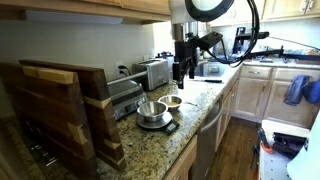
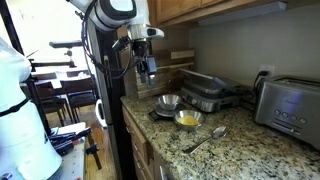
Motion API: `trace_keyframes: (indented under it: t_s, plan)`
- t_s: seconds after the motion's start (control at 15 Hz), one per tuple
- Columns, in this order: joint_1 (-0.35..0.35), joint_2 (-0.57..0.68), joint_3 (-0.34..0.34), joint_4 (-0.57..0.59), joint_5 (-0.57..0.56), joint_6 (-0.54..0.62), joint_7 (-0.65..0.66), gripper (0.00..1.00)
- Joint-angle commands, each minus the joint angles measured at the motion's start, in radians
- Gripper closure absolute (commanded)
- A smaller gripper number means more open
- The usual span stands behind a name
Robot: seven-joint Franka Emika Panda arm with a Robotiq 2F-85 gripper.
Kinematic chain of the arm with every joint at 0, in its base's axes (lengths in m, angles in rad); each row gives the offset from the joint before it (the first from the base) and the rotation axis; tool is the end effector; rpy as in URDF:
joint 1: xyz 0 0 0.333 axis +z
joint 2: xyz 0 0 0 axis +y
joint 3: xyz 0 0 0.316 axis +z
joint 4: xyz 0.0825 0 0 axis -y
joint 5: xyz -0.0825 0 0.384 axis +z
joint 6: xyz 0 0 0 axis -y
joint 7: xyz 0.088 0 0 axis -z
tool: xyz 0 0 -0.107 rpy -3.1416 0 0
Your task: Use the silver spoon to scoop out the contents in the right bowl into the left bowl
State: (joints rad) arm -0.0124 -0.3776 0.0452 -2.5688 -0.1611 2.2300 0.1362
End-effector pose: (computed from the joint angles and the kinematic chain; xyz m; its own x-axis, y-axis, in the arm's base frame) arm 0.4129 0.0084 0.3978 0.9987 -0.0063 0.0500 -0.0133 -0.9899 0.1414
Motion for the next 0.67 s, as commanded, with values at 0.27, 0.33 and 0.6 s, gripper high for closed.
trace_keyframes:
  t_s: [0.27,0.33,0.6]
  plan:
    - [-0.061,0.075,-0.158,0.029,0.002,0.081,-0.280,0.00]
    - [-0.067,0.107,-0.176,0.039,0.009,0.114,-0.306,0.00]
    - [-0.078,0.127,-0.182,0.040,0.009,0.129,-0.313,0.00]
